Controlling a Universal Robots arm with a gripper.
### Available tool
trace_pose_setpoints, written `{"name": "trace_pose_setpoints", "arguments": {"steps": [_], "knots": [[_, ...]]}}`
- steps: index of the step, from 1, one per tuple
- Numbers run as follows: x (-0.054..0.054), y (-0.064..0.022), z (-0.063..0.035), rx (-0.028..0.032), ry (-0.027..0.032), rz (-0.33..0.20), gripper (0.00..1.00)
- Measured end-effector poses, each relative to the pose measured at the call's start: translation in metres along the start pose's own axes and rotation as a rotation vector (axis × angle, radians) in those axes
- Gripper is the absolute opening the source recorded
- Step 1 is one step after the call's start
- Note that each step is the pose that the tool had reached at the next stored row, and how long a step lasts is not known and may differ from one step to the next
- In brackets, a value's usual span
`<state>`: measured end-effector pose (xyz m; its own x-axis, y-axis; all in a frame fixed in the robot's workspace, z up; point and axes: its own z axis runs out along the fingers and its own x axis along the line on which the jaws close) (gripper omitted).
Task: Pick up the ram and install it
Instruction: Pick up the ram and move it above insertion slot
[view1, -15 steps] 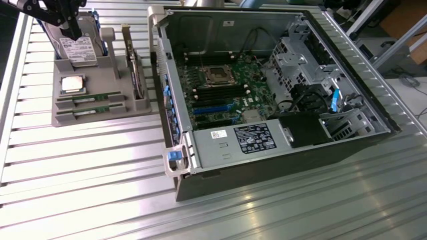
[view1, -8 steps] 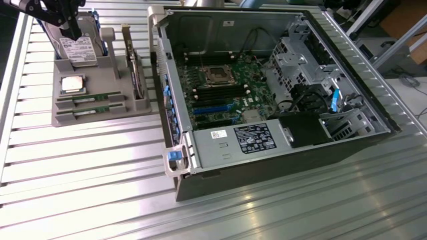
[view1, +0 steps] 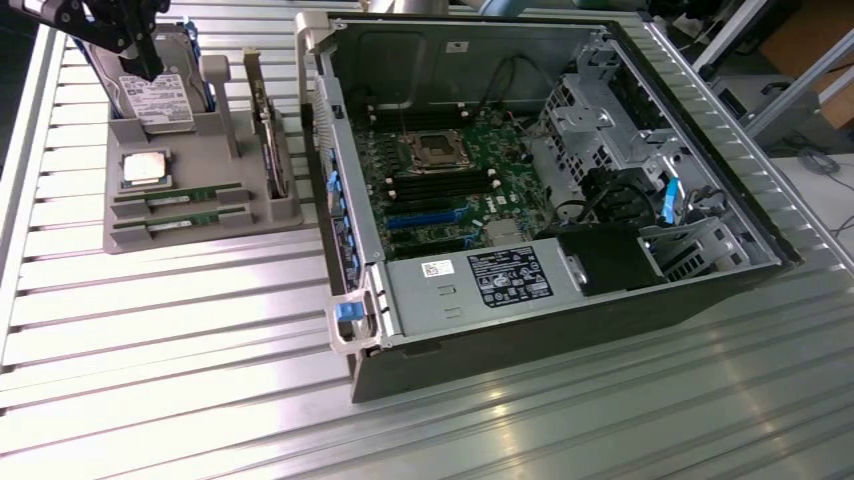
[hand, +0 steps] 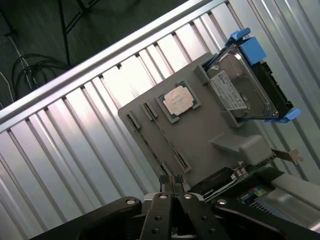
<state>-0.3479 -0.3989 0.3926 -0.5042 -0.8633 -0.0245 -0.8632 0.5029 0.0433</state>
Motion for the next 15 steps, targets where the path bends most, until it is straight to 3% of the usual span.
{"name": "trace_pose_setpoints", "arguments": {"steps": [15], "knots": [[0.0000,0.0000,0.0000,-0.0022,0.0041,-0.090,0.11]]}}
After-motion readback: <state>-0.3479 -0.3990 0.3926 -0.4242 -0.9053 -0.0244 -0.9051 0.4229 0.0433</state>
